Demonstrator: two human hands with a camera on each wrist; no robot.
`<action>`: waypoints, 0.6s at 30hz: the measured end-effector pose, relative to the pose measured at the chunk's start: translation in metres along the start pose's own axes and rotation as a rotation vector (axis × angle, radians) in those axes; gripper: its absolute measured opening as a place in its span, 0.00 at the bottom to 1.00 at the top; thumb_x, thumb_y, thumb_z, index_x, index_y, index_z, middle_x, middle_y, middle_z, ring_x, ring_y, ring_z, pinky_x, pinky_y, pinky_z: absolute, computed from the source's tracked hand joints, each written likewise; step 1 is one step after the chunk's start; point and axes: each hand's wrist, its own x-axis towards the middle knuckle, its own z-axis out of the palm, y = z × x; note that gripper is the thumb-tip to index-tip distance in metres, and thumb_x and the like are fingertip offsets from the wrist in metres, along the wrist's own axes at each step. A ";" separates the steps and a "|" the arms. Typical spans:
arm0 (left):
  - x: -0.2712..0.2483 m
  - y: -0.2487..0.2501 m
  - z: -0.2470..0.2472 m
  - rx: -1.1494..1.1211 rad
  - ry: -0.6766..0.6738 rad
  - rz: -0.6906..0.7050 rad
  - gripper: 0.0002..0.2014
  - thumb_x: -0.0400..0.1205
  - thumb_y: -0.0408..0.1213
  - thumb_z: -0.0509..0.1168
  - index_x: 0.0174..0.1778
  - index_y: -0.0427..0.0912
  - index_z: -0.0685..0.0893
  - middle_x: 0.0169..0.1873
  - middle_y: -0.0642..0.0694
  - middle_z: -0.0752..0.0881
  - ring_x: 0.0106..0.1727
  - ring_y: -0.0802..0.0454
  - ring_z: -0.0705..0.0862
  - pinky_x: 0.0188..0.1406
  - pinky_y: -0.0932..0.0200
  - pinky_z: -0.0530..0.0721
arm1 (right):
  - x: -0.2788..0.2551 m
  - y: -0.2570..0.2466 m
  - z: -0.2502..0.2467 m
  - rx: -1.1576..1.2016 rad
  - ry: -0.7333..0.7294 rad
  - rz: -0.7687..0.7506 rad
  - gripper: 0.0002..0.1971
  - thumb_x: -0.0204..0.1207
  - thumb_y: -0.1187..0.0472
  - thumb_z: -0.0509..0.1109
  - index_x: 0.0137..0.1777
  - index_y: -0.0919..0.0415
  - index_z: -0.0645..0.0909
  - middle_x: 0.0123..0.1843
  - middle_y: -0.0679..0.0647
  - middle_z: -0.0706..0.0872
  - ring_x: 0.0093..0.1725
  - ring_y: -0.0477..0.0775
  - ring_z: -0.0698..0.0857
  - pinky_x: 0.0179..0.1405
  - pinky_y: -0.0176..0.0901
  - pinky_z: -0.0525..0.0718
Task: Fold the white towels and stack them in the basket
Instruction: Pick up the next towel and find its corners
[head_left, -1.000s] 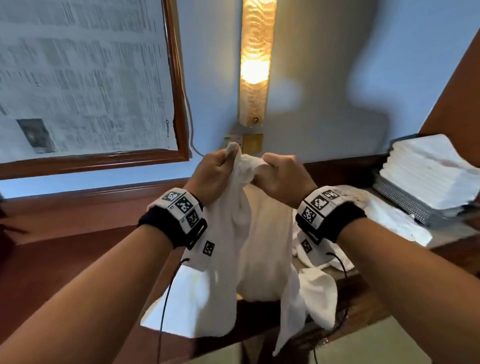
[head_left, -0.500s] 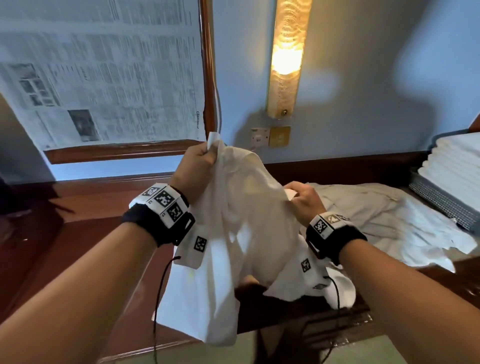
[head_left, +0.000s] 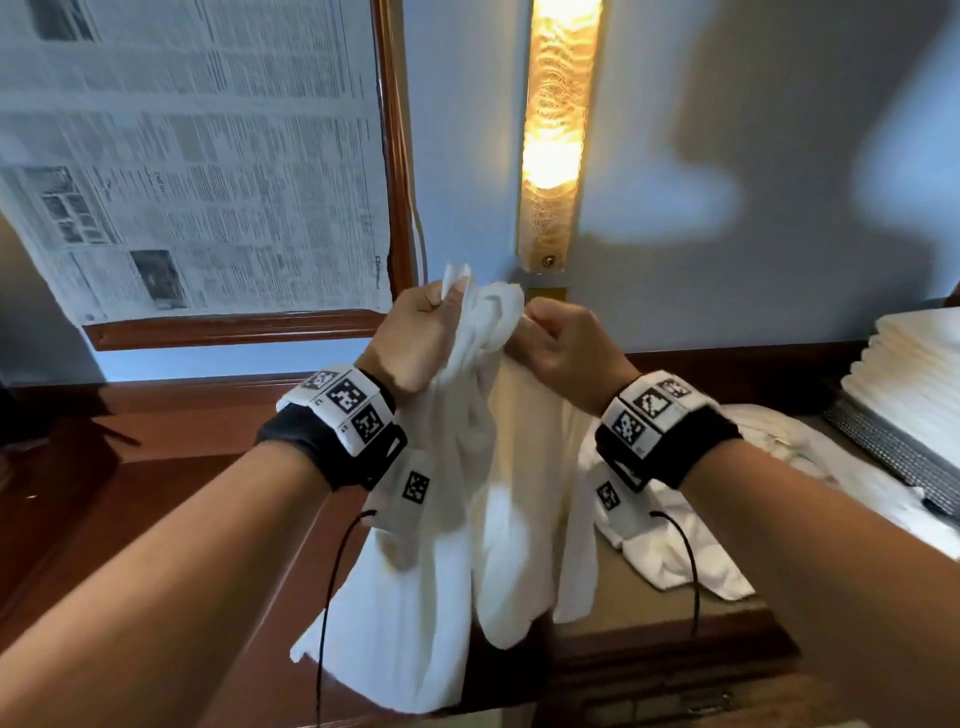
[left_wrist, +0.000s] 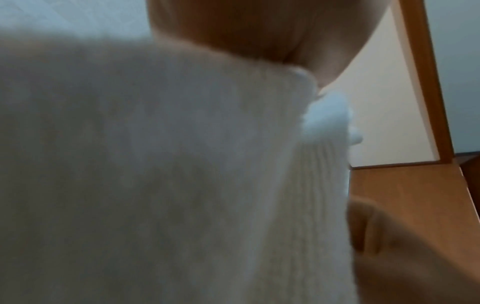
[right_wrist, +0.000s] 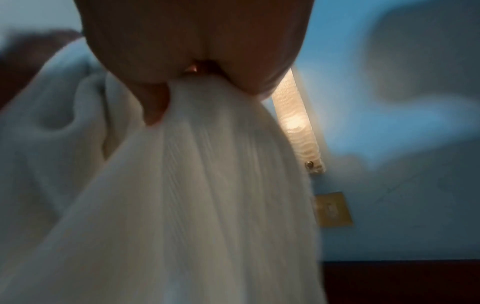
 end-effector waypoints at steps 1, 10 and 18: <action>0.002 0.005 0.003 0.036 -0.005 0.019 0.26 0.91 0.52 0.55 0.27 0.46 0.73 0.25 0.44 0.75 0.28 0.52 0.72 0.31 0.55 0.70 | -0.008 0.010 0.001 -0.013 -0.044 0.013 0.15 0.74 0.48 0.74 0.40 0.60 0.80 0.36 0.53 0.84 0.37 0.54 0.81 0.39 0.52 0.78; -0.009 0.019 -0.041 0.134 0.191 0.000 0.26 0.93 0.38 0.53 0.32 0.43 0.88 0.27 0.53 0.87 0.30 0.56 0.84 0.34 0.63 0.80 | -0.078 0.128 0.021 -0.014 -0.133 0.357 0.14 0.79 0.56 0.74 0.32 0.55 0.82 0.25 0.50 0.76 0.26 0.48 0.72 0.30 0.48 0.71; -0.055 0.027 -0.073 -0.060 0.174 -0.063 0.24 0.90 0.36 0.60 0.25 0.46 0.84 0.25 0.49 0.85 0.29 0.49 0.81 0.35 0.57 0.78 | -0.028 0.008 0.028 0.100 -0.039 -0.009 0.09 0.79 0.64 0.62 0.41 0.66 0.82 0.39 0.57 0.85 0.40 0.54 0.82 0.44 0.49 0.79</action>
